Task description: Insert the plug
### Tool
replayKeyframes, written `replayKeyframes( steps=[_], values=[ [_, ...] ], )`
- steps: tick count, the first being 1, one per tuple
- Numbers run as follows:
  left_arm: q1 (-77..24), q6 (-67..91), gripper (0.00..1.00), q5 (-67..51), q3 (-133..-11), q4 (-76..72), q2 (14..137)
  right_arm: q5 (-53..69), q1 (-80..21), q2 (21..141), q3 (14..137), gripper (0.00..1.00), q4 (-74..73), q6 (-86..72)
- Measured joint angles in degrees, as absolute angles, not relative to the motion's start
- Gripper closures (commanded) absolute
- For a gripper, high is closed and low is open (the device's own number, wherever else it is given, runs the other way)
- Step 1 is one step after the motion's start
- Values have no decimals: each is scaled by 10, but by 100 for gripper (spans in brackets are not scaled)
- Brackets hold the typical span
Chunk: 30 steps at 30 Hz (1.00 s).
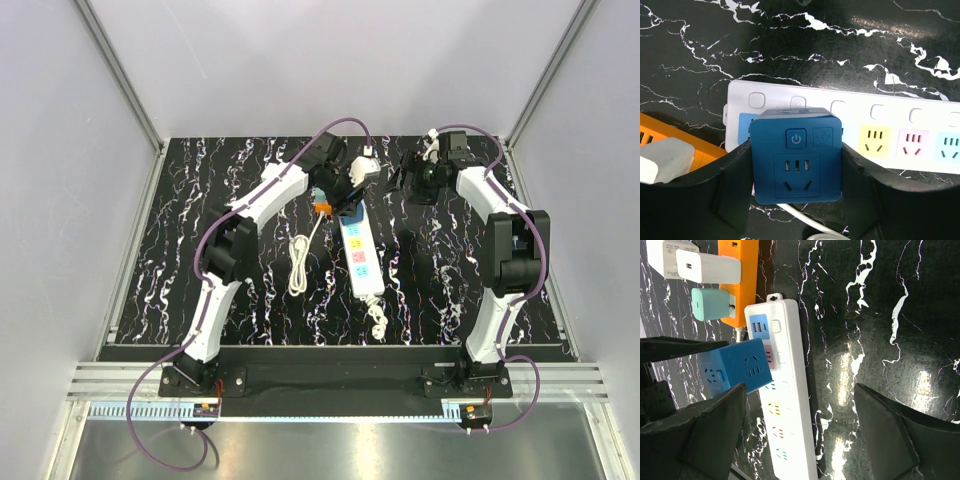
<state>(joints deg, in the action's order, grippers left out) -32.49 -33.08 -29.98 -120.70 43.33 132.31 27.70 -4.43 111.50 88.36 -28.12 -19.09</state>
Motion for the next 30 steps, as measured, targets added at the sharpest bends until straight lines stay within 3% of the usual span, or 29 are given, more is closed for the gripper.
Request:
replayKeyframes(
  steps=[12,30],
  values=[
    [-312,-331,100,-342,-1246,450,1351,332,-44,1115,883,28,-267,-225],
    [-327,-365,100,-323,-1253,456,1352,402,-89,1113,859,27,-213,-314]
  ],
)
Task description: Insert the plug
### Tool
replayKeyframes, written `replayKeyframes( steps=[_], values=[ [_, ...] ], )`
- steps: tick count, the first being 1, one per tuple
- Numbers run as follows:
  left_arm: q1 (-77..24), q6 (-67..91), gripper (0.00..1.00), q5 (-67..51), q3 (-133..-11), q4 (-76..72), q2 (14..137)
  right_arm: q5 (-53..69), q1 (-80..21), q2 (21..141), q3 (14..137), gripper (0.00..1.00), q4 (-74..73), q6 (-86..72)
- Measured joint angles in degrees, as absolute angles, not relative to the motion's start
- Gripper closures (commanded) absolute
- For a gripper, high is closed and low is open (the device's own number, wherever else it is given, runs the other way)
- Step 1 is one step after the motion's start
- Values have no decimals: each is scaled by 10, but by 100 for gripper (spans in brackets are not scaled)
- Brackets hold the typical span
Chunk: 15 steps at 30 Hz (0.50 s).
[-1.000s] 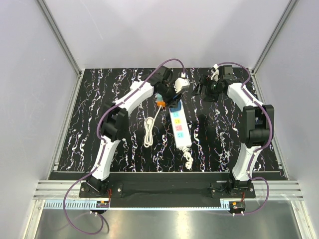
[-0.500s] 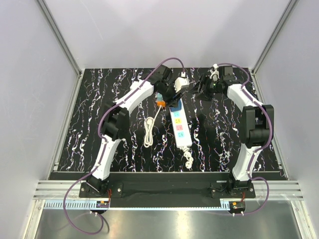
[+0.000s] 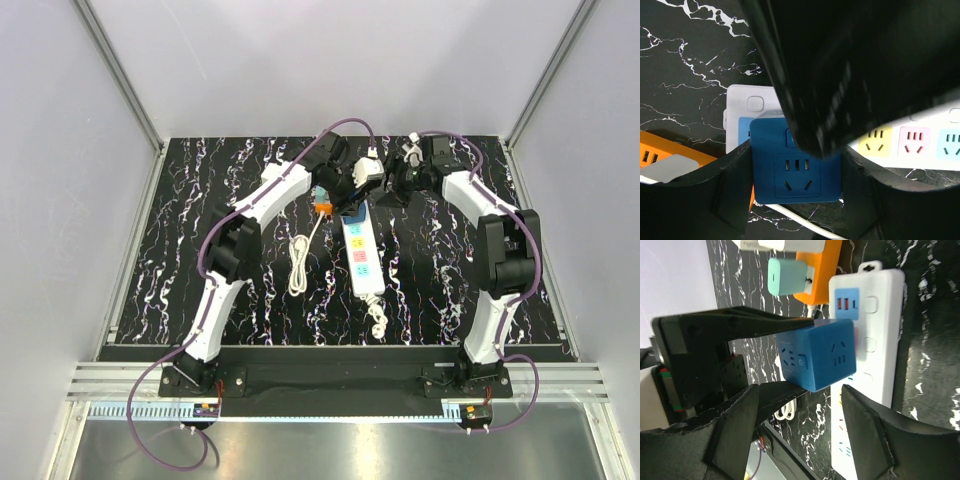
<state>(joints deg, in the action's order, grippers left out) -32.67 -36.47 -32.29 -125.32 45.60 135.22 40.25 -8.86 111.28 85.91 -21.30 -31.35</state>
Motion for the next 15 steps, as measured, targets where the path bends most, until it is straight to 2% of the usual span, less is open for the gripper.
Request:
replayKeyframes(
  steps=[5,7,8,10,11,13,15],
  values=[
    [-327,-365,100,-323,-1261,460,1357,399,-102,1123,860,30,-221,-305],
    [-328,-364,100,-321,-1269,464,1361,388,-105,1140,864,37,-225,-300],
    [-329,-364,92,-319,-1272,465,1362,379,-108,1153,867,39,-227,-296],
    [-331,-365,82,-312,-1273,467,1363,379,-113,1175,869,43,-227,-297],
    [-332,-365,72,-310,-1273,467,1363,387,-112,1180,873,45,-225,-298],
    [-333,-364,65,-307,-1274,467,1363,383,-116,1178,878,51,-229,-293],
    [-333,-364,62,-304,-1274,467,1363,381,-118,1178,882,57,-230,-290]
  ],
)
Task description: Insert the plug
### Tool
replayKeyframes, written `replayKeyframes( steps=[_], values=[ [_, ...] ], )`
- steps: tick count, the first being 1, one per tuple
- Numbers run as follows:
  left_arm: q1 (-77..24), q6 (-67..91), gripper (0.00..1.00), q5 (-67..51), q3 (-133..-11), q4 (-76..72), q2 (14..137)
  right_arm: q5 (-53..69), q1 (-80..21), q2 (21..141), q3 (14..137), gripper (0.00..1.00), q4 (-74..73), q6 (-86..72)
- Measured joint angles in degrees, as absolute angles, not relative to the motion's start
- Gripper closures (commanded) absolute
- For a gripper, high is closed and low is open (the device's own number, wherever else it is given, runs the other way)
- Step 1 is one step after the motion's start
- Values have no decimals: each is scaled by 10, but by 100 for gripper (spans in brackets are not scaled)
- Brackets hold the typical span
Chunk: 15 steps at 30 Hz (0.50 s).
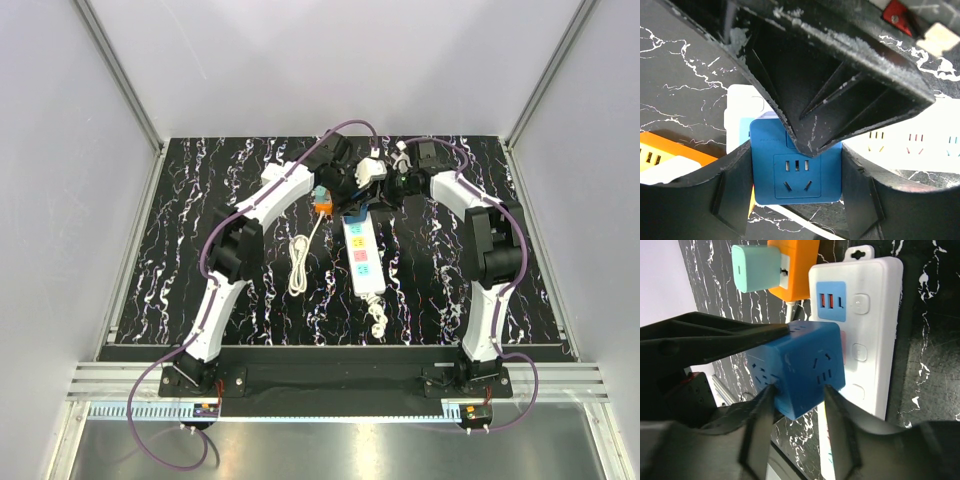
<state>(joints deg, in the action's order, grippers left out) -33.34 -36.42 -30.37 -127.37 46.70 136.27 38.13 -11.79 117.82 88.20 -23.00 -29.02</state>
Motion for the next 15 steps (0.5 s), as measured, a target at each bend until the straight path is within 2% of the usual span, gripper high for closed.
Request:
replayKeyframes(
  steps=[2,3,5,9,12,13,15],
  values=[
    [-335,-365,60,-300,-1274,467,1363,377,-120,1178,887,61,-234,-286],
    [-335,-364,54,-296,-1274,464,1363,373,-120,1176,888,61,-234,-285],
    [-338,-365,50,-289,-1273,460,1363,368,-121,1176,888,62,-235,-284],
    [-340,-366,52,-278,-1270,451,1363,359,-121,1176,892,63,-238,-284],
    [-341,-380,85,-272,-1264,441,1363,347,-121,1177,894,63,-241,-281],
    [-341,-382,92,-273,-1262,440,1363,346,-122,1177,895,63,-243,-281],
    [-339,-385,100,-279,-1262,439,1362,341,-123,1177,898,61,-249,-279]
  ],
)
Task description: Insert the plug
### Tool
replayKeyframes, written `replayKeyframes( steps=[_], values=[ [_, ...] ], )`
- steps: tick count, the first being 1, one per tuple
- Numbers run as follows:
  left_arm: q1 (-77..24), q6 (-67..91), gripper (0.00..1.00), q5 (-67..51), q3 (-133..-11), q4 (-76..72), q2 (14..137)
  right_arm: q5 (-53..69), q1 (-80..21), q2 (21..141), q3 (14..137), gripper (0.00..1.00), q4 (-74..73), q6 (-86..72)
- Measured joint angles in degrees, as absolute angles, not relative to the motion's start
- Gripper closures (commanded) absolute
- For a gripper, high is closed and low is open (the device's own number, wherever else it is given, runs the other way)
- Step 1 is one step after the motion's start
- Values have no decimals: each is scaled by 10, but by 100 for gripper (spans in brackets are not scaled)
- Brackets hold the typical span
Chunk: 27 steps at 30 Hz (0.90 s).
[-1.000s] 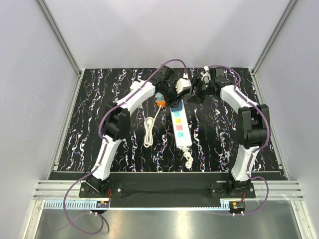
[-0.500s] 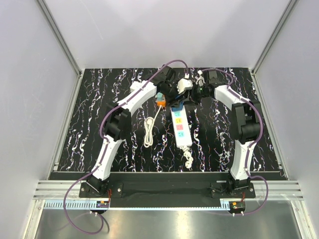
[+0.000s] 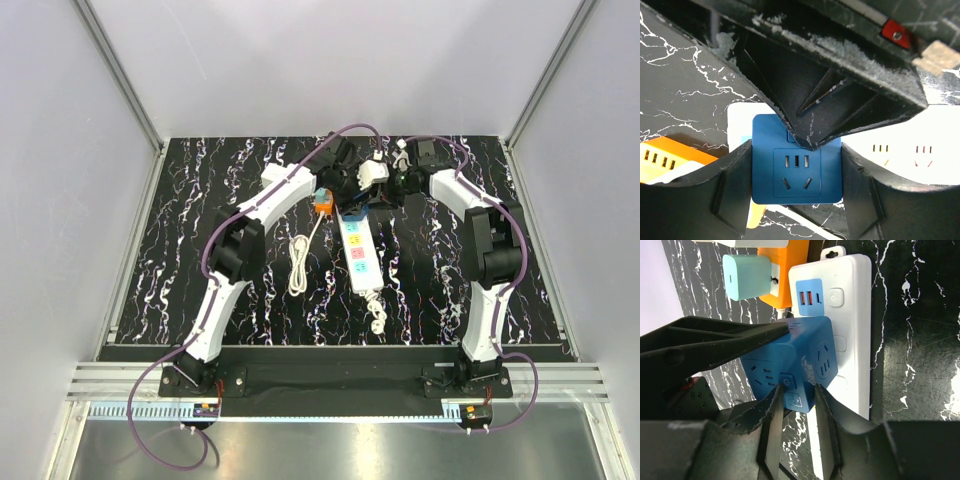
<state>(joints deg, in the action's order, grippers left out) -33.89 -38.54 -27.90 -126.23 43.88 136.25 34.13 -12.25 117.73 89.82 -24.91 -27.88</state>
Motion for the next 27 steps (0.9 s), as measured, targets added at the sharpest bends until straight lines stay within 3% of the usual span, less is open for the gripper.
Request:
replayKeyframes(
  steps=[6,7,10,22,27],
  values=[
    [-319,-370,100,-324,-1263,434,1367,326,-126,1177,903,44,-252,-272],
    [-316,-369,100,-330,-1263,434,1368,323,-126,1177,903,37,-254,-272],
    [-313,-362,100,-338,-1263,434,1372,310,-126,1177,902,31,-268,-267],
    [-310,-349,100,-343,-1263,426,1375,298,-86,1157,888,34,-297,-258],
    [-309,-347,100,-346,-1249,411,1372,312,-87,1157,895,41,-298,-255]
  ],
)
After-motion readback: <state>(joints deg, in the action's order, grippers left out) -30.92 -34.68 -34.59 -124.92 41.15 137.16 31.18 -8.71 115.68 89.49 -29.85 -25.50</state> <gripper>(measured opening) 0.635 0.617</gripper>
